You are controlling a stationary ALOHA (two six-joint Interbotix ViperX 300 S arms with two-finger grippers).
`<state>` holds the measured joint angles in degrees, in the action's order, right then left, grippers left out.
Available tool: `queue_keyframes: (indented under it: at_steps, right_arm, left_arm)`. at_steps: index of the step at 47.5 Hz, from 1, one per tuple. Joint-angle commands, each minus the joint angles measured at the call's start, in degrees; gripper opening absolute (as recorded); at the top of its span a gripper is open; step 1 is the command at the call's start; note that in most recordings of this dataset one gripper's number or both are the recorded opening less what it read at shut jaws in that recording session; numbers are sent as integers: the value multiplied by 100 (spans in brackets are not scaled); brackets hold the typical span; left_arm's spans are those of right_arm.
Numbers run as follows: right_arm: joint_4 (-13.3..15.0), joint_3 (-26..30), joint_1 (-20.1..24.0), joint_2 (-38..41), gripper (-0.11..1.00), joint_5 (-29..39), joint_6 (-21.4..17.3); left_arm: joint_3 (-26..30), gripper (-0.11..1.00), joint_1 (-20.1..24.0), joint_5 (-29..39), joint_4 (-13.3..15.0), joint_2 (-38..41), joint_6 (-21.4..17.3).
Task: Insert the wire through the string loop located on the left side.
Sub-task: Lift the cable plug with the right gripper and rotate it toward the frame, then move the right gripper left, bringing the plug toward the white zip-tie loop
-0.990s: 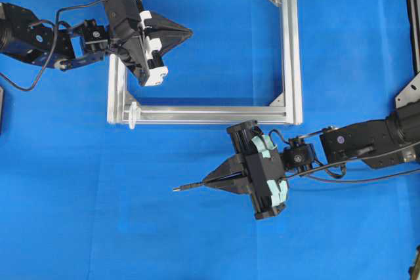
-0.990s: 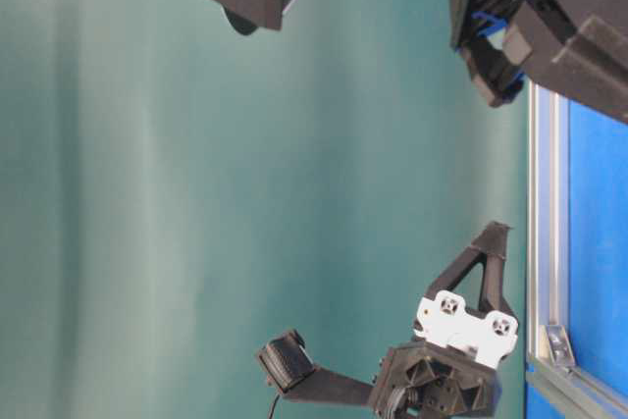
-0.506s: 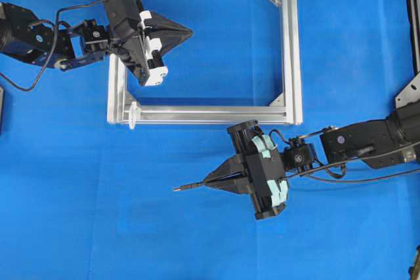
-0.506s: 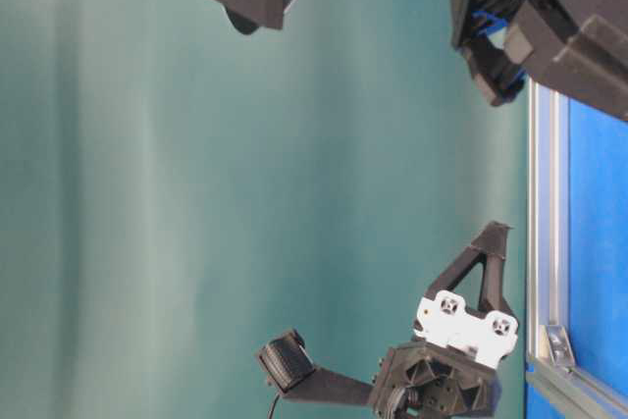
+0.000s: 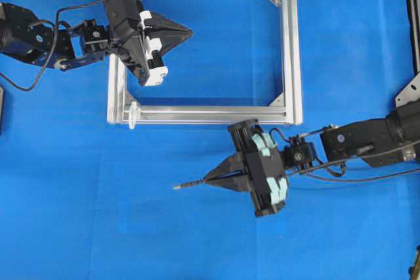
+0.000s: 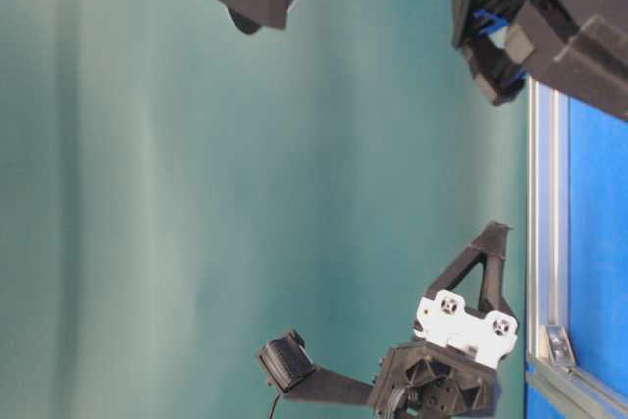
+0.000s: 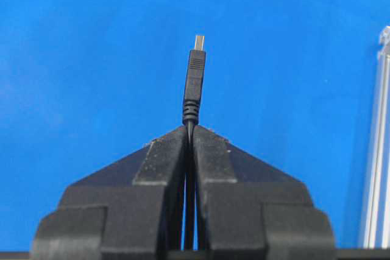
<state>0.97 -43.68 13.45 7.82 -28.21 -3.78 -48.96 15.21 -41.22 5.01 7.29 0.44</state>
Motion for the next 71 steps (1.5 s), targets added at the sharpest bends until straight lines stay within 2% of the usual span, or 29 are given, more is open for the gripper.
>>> queue_keyframes:
  at_steps: [1,28,41,60,71]
  right_arm:
    - [0,26,-158,-193,0,-26,9]
    - [-18,-114,-1257,-202,0,-26,9]
    - [-18,-26,-1283,-141,0,-53,9]
    - [-18,826,-1283,519,0,-26,9]
    - [-18,1081,-1283,703,0,-26,0]
  left_arm:
    - [44,0,0,-35,-18,-185,9]
    - [53,0,-26,-35,-18,-185,9]
    - [62,0,-26,-35,-18,-185,9]
    - [53,0,-26,-35,-18,-185,9]
    - [70,0,-26,-35,-18,-185,9]
